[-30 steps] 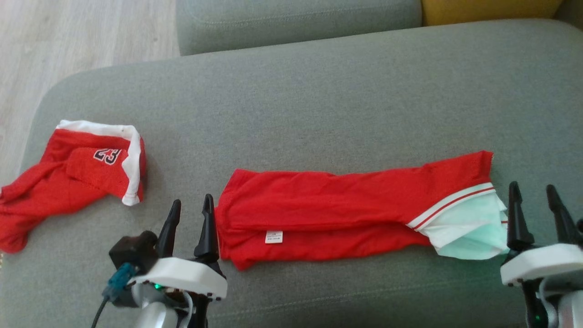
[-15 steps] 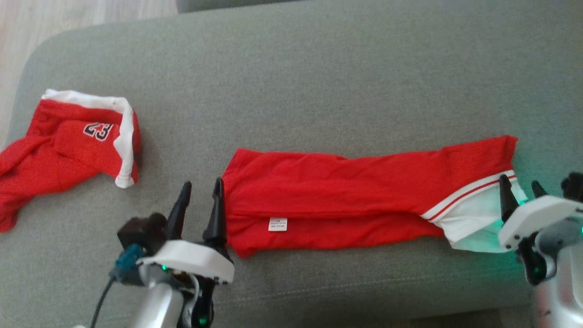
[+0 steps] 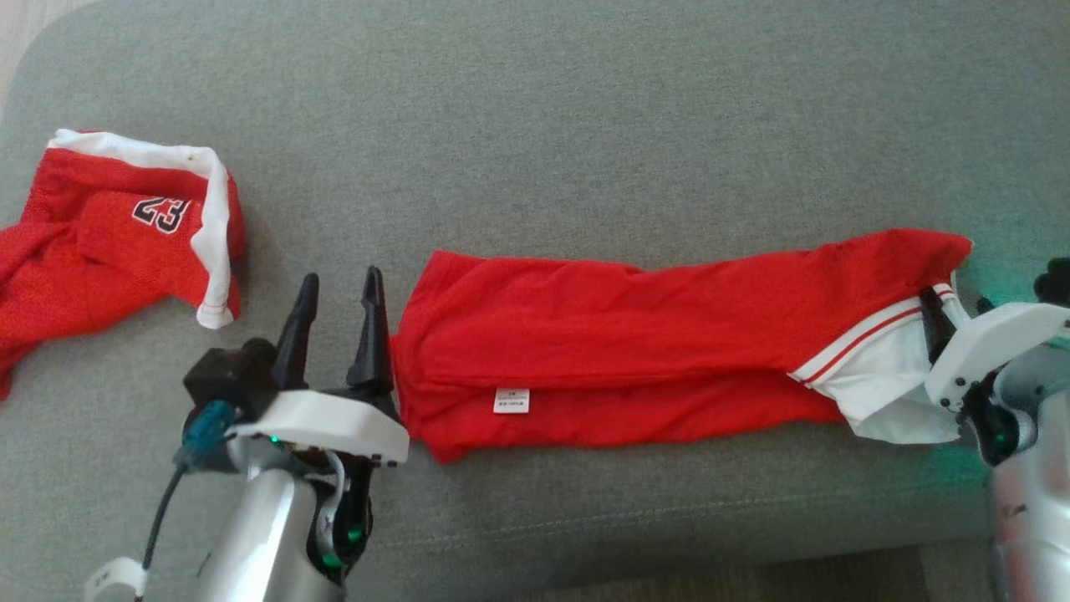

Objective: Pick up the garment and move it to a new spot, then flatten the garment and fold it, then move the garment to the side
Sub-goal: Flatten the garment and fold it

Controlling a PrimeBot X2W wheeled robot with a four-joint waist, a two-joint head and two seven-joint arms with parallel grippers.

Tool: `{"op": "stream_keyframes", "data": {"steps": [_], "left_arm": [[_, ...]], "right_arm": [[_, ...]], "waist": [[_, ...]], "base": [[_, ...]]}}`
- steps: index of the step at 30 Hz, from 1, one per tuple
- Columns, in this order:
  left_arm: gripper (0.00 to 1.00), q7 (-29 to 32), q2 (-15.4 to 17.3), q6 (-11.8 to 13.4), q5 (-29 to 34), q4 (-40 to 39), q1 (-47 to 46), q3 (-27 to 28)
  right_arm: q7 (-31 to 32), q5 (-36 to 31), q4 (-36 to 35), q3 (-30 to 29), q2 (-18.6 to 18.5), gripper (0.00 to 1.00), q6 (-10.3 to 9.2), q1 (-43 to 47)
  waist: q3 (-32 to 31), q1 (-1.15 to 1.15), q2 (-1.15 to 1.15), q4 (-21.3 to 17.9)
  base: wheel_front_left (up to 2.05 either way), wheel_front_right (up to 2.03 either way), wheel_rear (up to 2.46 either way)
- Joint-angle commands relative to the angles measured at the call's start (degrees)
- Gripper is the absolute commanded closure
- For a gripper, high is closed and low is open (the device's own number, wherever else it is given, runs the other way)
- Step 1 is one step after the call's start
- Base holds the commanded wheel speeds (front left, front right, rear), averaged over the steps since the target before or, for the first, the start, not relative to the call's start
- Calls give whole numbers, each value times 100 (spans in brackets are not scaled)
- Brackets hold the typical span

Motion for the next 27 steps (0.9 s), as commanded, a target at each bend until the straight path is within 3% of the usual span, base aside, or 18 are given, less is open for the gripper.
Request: {"op": "stream_keyframes", "data": {"steps": [1, 2, 3, 4, 13, 23, 27], "left_arm": [[0, -70, 20, 40, 33, -144, -225, 247], [0, -70, 20, 44, 40, -131, -251, 274], [0, -70, 20, 48, 49, -126, -277, 302], [0, -70, 20, 48, 52, -121, -294, 326], [0, -70, 19, 47, 43, -122, -277, 414], [0, -70, 19, 77, -121, -108, -203, 288], [0, -70, 19, 108, -197, -121, -172, 246]], "right_arm": [[114, 71, -8, 146, -2, 0, -2, -25], [171, 153, 21, 167, 22, 0, -2, -33], [207, 213, 34, 227, 30, 63, -2, -34], [238, 251, 41, 304, 22, 100, -2, -19], [-6, 250, -208, 527, -289, 100, -2, 40], [-180, -1061, -214, 119, -988, 100, -2, -188], [-93, -1336, -75, 47, -1010, 100, -2, -295]], "waist": [[-7, 0, 0, 1], [-13, 0, 0, -2], [-29, 0, 0, -9], [-48, 0, 0, -16], [-224, 0, 0, -73], [-401, 0, 0, 66], [-497, 0, 0, 132]], "base": [[0, 0, 0], [0, 0, 0], [0, 0, 0], [0, 0, 0], [0, 0, 0], [0, 0, 0], [0, 0, 0]]}}
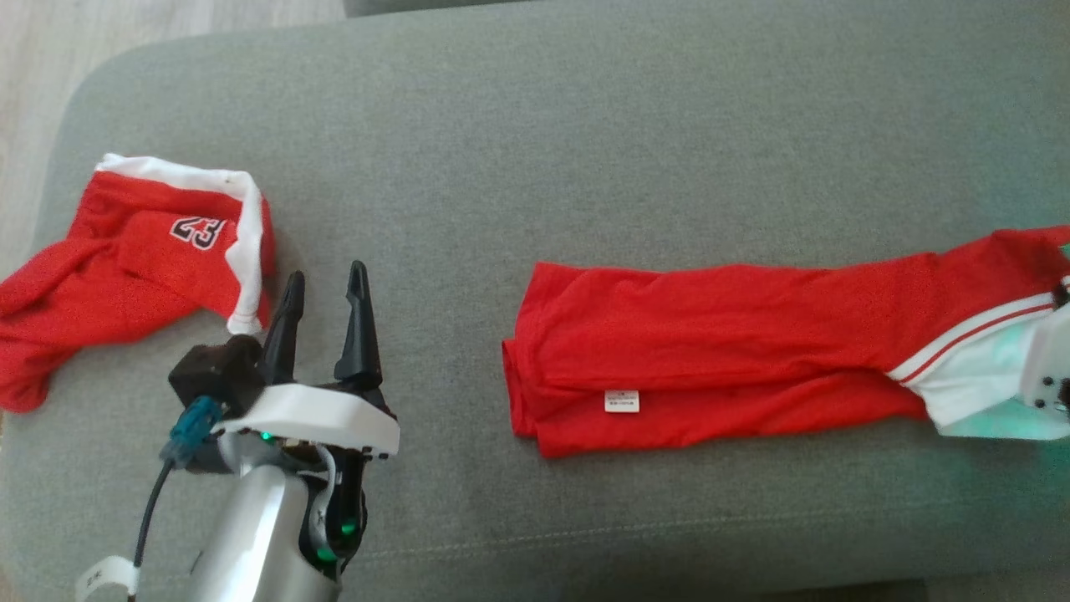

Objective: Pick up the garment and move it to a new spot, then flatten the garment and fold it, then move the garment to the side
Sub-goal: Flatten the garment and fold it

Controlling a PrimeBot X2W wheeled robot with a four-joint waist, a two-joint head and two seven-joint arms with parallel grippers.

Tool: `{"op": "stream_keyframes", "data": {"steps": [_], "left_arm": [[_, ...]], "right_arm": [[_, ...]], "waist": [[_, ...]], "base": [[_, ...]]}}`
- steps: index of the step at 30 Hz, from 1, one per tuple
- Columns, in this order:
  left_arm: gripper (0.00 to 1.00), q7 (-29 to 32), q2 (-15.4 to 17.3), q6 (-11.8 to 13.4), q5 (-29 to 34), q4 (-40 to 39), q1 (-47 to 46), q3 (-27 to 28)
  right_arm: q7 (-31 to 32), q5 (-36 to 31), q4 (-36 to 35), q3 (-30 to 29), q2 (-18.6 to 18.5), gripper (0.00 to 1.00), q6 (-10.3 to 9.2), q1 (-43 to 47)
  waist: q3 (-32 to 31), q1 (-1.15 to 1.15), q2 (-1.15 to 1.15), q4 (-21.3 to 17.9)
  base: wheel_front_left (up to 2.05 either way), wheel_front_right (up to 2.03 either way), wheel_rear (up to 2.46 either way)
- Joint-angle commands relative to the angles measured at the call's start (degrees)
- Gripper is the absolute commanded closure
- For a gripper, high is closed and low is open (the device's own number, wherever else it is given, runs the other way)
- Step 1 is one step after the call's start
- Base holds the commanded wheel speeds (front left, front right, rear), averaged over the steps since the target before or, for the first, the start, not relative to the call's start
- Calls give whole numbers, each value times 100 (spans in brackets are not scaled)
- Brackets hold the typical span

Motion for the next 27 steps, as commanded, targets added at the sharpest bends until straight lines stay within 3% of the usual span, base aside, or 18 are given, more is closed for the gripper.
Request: {"op": "stream_keyframes", "data": {"steps": [1, 10, 20, 23, 27], "left_arm": [[0, -70, 35, 34, -27, -190, -101, 135], [0, -70, 35, 118, -147, -209, 274, 260], [0, -70, 35, 237, -312, -276, 613, 90], [0, -70, 35, 237, -323, -283, 667, 64], [0, -70, 35, 221, -338, -246, 720, 31]], "right_arm": [[11, -64, -148, 94, -95, 100, -2, -214], [592, 474, -174, 577, 450, 100, -2, -206], [2144, 1884, -1565, 651, 1275, 100, -2, -169], [2565, 2272, -1975, 580, 1364, 100, -2, -106], [2748, 3313, -1863, 781, 1372, 100, -2, -67]], "waist": [[-47, 0, 0, 28], [-593, 0, 0, -72], [-980, 0, 0, -194], [-1019, 0, 0, -170], [-1076, 0, 0, -72]], "base": [[0, 0, 0], [0, 0, 0], [0, 0, 0], [0, 0, 0], [0, 0, 0]]}}
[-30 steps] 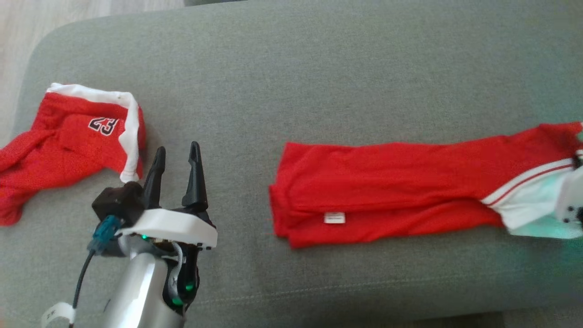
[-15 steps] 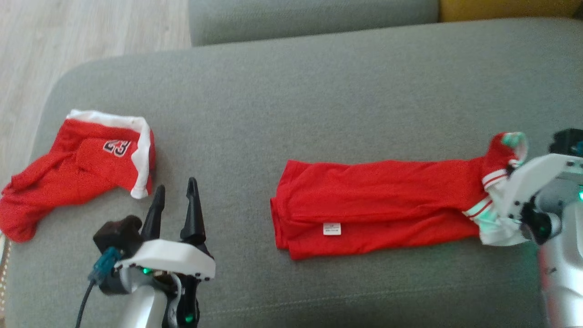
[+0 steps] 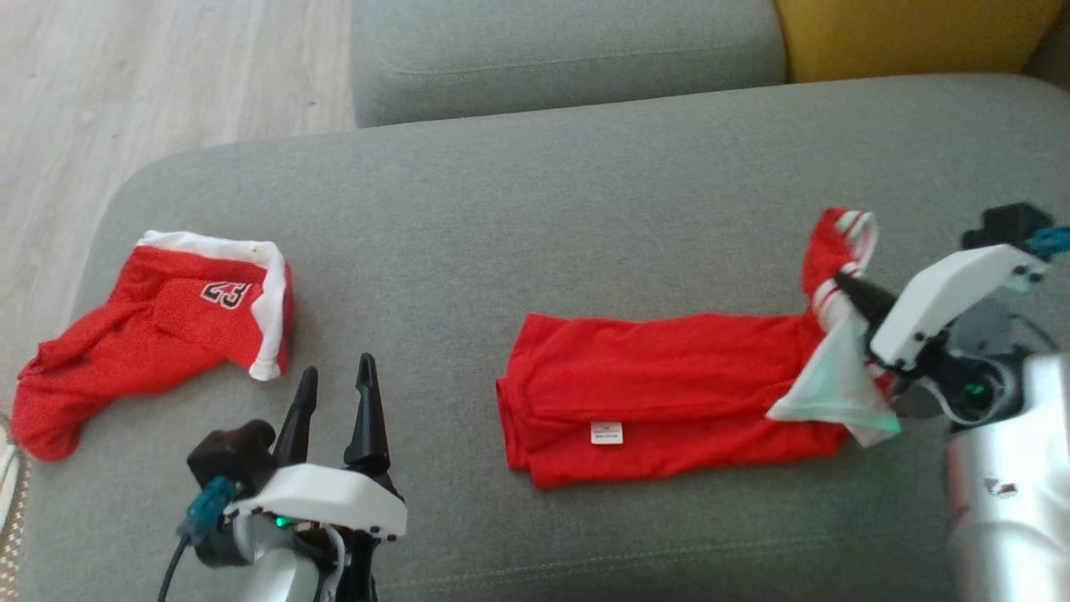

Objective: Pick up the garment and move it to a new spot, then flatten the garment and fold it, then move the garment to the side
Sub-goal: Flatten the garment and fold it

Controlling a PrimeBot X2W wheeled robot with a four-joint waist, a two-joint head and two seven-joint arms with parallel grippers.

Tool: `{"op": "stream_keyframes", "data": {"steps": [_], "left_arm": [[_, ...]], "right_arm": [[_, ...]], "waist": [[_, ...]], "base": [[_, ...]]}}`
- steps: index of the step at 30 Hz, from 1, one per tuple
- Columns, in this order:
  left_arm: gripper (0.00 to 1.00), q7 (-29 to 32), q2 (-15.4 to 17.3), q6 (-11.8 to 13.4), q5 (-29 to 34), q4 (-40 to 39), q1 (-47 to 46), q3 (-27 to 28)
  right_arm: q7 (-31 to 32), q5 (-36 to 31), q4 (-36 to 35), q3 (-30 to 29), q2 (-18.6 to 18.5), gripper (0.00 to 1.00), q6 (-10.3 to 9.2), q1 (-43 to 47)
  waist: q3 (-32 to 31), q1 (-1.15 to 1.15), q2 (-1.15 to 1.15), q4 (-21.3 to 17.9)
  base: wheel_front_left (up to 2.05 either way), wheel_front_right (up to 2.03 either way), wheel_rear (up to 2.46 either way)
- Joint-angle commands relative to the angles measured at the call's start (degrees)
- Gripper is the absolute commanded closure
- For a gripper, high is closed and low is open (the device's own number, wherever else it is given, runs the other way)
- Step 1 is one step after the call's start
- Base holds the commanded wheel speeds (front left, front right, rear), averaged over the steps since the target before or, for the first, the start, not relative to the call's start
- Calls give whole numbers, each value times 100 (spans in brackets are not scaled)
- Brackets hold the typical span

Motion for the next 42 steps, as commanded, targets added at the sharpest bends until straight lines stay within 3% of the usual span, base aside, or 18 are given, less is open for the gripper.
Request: {"op": "stream_keyframes", "data": {"steps": [1, 10, 17, 32, 33, 34, 42], "left_arm": [[0, -70, 35, 3, -24, -150, -155, 160], [0, -70, 35, -12, -25, -39, -92, 114], [0, -70, 35, -24, -51, 18, -60, 26], [0, -70, 35, -32, -38, 114, -100, -55], [0, -70, 35, -31, -33, 122, -104, -55], [0, -70, 35, -30, -28, 130, -105, -50], [0, -70, 35, -24, 17, 197, -52, -22]], "right_arm": [[-24, 250, -108, 258, 35, 100, -1, -187], [-1036, 2020, 1286, 1732, 37, 100, -1, -292], [-1945, 3655, 2288, 3310, 37, 100, -1, -677], [-3188, 5880, 3444, 5712, 38, 100, -1, -1458], [-3224, 6008, 3474, 5866, 38, 32, -1, -1484], [-3237, 6130, 3471, 6029, 38, 0, -1, -1506], [-3663, 7053, 3396, 6932, 38, 0, -1, -1862]], "waist": [[-33, 0, 0, 64], [-119, 0, 0, 482], [-113, 0, 0, 804], [36, 0, 0, 1135], [44, 0, 0, 1131], [48, 0, 0, 1121], [-98, 0, 0, 846]], "base": [[0, 0, 0], [0, 0, 0], [0, 0, 0], [0, 0, 0], [0, 0, 0], [0, 0, 0], [0, 0, 0]]}}
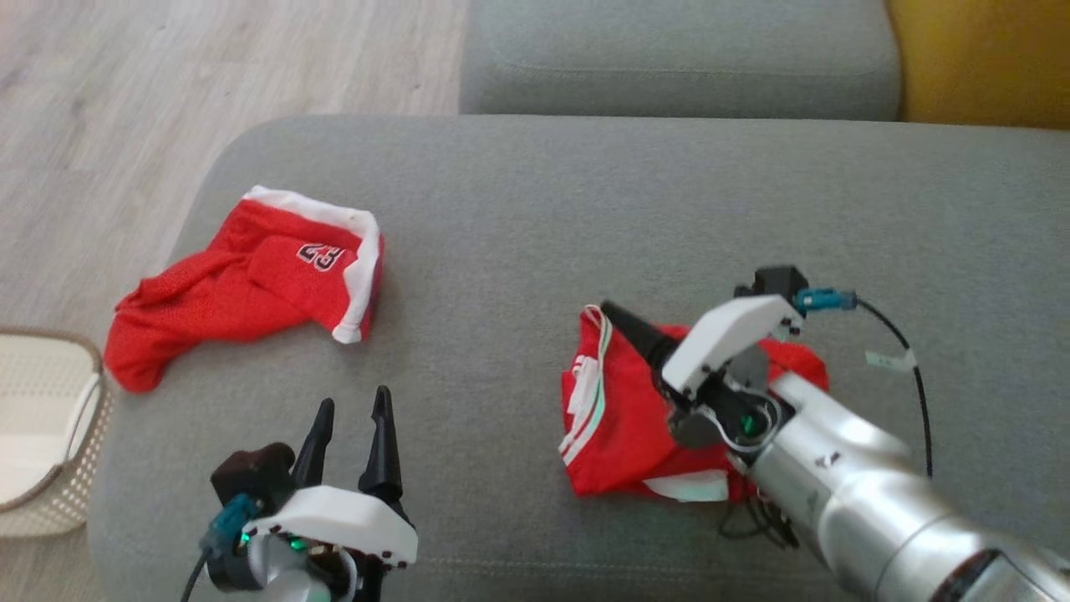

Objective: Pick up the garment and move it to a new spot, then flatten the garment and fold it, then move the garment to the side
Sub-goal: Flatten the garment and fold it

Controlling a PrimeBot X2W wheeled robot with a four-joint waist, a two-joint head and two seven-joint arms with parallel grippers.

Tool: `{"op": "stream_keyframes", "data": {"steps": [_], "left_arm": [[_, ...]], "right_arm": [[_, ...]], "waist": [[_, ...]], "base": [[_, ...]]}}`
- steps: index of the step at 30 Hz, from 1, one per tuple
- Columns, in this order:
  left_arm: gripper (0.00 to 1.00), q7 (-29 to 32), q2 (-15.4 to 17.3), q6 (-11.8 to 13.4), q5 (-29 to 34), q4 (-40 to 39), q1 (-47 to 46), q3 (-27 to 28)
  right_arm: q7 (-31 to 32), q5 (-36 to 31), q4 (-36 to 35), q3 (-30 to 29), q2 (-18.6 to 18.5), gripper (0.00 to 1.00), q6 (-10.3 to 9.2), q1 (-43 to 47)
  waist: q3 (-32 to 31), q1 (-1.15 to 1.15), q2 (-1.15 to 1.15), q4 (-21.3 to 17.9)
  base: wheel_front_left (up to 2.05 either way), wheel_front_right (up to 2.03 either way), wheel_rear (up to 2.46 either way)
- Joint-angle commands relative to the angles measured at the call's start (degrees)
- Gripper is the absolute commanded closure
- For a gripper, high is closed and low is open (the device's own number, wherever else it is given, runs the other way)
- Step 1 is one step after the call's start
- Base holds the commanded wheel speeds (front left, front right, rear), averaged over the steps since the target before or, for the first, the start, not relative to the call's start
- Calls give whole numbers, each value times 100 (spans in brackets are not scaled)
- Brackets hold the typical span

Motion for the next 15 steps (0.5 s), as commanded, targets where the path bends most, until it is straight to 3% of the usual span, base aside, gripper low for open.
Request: {"op": "stream_keyframes", "data": {"steps": [1, 4, 9, 15], "left_arm": [[0, -70, 24, -16, 43, -158, -171, 176], [0, -70, 24, -9, 42, -194, -174, 184], [0, -70, 24, 28, 29, -291, -203, 206], [0, -70, 24, 53, 21, -419, -263, 225]], "right_arm": [[-150, 150, -103, 118, 65, 0, 0, -377], [-404, 221, 172, 339, 65, 0, 0, -726], [-963, -252, 933, 737, 30, 0, 0, -1328], [-1672, -1383, 1224, 1525, -590, 0, 0, -1419]], "waist": [[-83, 0, 0, -130], [-119, 0, 0, -265], [-100, 0, 0, -492], [-12, 0, 0, -744]], "base": [[0, 0, 0], [0, 0, 0], [0, 0, 0], [0, 0, 0]]}}
